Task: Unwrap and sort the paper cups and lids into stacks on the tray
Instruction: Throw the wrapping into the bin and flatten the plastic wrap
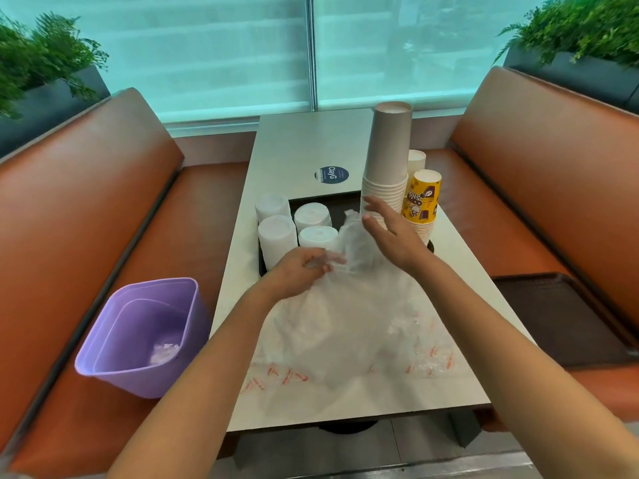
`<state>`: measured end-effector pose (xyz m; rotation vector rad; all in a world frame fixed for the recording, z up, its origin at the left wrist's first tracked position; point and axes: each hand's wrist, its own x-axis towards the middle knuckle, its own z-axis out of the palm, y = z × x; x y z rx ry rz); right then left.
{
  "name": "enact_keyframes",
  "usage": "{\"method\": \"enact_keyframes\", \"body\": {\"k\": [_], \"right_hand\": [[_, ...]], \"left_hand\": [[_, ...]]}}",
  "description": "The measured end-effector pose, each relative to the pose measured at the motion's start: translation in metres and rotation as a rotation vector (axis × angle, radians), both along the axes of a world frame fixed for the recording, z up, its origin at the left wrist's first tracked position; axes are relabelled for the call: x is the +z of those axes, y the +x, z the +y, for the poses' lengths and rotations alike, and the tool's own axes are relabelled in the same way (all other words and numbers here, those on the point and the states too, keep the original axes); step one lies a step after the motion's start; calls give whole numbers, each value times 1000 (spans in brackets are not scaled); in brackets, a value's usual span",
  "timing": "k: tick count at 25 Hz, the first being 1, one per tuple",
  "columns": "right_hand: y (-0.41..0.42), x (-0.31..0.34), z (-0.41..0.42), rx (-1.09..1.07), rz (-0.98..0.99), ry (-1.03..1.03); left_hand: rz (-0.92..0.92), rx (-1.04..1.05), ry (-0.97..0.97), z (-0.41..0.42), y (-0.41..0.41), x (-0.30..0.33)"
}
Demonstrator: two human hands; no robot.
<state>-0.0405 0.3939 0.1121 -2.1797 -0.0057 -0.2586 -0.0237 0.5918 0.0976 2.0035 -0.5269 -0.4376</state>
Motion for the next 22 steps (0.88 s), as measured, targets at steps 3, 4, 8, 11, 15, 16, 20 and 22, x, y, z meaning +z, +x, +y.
{"method": "enact_keyframes", "body": {"k": [3, 4, 8, 11, 15, 16, 20, 22], "right_hand": [[5, 5, 1, 99, 221, 133], [5, 3, 0, 91, 207, 192], [1, -2, -13, -113, 36, 422], [-4, -1, -28, -312, -34, 581], [-9, -2, -34, -411, -91, 610], [-10, -1, -33, -393, -108, 602], [-17, 11, -9, -91, -99, 397], [-20, 18, 5, 63, -55, 378]], "left_hand": [[-44, -121, 77, 2, 1, 5], [-58, -131, 79, 4, 1, 7], [-52, -63, 121, 24, 4, 11], [-18, 91, 225, 41, 12, 7], [22, 452, -98, 39, 12, 9], [-73, 539, -24, 35, 12, 11], [-684, 434, 376, 6, 2, 30], [-627, 162, 445, -17, -3, 37]]}}
